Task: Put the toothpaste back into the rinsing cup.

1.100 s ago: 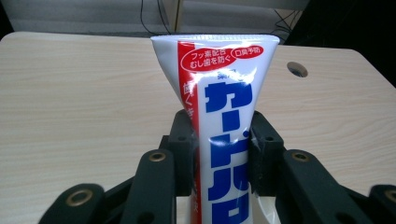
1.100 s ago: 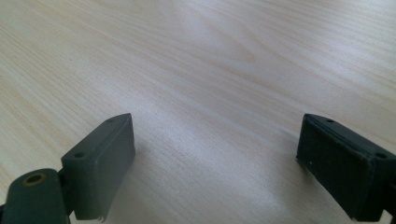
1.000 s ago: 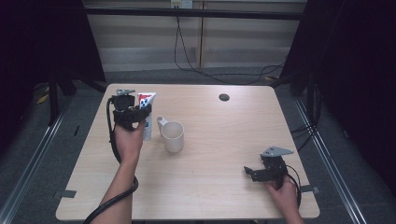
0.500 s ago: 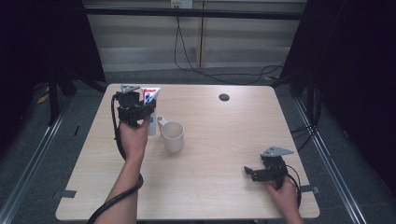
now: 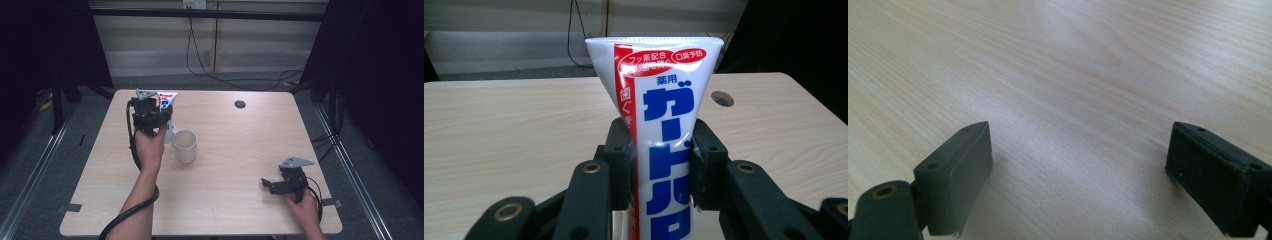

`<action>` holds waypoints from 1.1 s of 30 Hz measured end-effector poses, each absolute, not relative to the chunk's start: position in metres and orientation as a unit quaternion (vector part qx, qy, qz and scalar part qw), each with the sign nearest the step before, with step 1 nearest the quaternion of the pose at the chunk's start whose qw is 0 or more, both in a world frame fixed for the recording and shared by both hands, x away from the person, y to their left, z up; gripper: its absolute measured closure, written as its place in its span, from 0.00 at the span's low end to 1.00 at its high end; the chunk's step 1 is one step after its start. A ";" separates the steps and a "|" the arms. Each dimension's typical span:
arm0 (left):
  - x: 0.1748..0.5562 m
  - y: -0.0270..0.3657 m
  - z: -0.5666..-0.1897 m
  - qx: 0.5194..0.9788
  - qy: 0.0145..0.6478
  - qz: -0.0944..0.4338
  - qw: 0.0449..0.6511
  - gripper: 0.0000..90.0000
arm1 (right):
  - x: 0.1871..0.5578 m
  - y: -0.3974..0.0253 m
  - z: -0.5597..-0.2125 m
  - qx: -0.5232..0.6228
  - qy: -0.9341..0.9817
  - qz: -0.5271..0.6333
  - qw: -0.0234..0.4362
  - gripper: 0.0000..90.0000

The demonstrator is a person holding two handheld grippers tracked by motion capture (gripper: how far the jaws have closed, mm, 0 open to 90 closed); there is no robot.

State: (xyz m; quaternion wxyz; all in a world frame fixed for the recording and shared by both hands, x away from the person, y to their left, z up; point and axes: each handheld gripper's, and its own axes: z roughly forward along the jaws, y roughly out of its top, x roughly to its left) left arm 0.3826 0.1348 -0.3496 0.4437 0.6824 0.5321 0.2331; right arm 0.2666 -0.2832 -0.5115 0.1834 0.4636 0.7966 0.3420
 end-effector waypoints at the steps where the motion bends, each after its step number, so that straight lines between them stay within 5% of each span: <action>1: 0.383 0.133 -0.350 0.684 0.529 0.234 0.445 0.75 | 0.267 -0.283 -0.512 0.463 0.797 0.342 0.184 0.12; 33: 0.390 0.107 -0.351 0.683 0.520 0.230 0.458 0.75 | 0.267 -0.283 -0.512 0.465 0.796 0.343 0.184 0.12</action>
